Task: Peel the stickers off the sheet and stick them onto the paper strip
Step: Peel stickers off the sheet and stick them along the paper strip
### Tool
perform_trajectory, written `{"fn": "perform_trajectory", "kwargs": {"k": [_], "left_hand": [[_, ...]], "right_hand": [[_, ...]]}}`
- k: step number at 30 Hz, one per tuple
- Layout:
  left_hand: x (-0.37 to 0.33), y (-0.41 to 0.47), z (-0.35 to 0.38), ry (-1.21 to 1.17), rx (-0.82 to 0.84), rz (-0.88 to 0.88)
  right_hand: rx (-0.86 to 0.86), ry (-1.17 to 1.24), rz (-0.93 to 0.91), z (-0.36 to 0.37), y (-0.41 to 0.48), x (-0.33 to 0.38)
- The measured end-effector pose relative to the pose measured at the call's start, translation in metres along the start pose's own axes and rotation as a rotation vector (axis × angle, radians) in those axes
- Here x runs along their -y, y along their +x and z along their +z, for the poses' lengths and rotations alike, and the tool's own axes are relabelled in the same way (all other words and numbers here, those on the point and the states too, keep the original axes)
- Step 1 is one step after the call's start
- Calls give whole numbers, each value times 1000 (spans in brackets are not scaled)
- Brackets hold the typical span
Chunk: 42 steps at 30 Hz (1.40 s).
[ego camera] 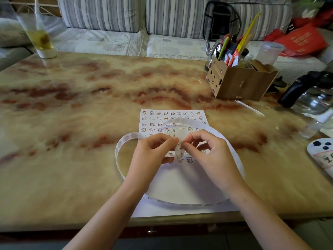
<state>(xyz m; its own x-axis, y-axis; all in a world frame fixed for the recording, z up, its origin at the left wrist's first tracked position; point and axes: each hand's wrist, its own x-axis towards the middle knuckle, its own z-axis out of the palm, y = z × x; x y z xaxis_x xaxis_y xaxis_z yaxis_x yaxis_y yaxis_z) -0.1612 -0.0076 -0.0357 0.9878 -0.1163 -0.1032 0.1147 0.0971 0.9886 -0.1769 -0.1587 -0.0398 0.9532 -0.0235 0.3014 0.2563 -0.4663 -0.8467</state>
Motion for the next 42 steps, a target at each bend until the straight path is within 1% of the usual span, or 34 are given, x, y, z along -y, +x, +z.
{"fn": "perform_trajectory", "kwargs": {"k": [4, 7, 10, 11, 13, 15, 16, 19, 22, 27, 42], "left_hand": [[1, 1, -2, -13, 8, -70], [1, 2, -2, -19, 8, -91], [2, 3, -2, -2, -2, -86], [3, 4, -3, 22, -13, -79], [5, 4, -4, 92, -42, -58], [7, 5, -5, 184, -70, -30], [8, 5, -5, 232, -84, -16], [10, 6, -7, 313, -107, -15], [10, 5, -8, 342, -111, -28], [12, 6, -6, 362, -123, -38], [16, 8, -6, 381, -117, -47]], "right_hand": [[-24, -231, -186, 2, -4, -5], [-22, -261, -261, 0, -6, -6], [-16, -262, -280, -5, -9, -2], [-12, -219, -259, -7, -10, 0], [-3, -51, -146, -14, -10, 3], [12, 114, 33, -24, -7, 2], [19, 153, 126, -30, -4, -1], [77, 147, 377, -48, 0, -11], [94, 75, 512, -58, 0, -19], [85, -61, 553, -67, 1, -27], [94, -92, 591, -65, 3, -32]]}}
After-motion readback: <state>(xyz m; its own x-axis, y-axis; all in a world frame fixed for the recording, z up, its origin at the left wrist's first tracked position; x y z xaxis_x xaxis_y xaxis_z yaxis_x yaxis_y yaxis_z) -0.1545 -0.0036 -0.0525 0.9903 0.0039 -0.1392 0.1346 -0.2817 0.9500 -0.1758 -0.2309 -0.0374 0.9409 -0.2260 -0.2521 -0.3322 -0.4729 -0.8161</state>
